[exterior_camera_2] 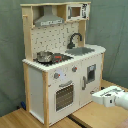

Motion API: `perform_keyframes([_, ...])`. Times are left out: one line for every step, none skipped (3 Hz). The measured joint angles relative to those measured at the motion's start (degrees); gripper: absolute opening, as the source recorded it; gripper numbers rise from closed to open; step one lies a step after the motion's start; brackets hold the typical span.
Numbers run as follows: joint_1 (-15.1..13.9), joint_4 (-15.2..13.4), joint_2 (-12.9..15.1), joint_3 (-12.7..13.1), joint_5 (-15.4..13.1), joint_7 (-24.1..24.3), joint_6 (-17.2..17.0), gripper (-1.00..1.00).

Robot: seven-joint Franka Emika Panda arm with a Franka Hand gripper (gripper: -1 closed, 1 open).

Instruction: Play with the kitchen

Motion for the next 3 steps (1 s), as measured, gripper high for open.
perform_keyframes([0.09,0.52,-0.04,-5.35,-0.31,-1.98,-0.07,1.0])
perform_keyframes([-1.01,0.54,-0.03,-9.75,-0.92,-6.77,0.41,1.0])
perform_keyframes([-2.38,0.84,0.19,-12.82,-0.88,-11.54,1.49,1.0])
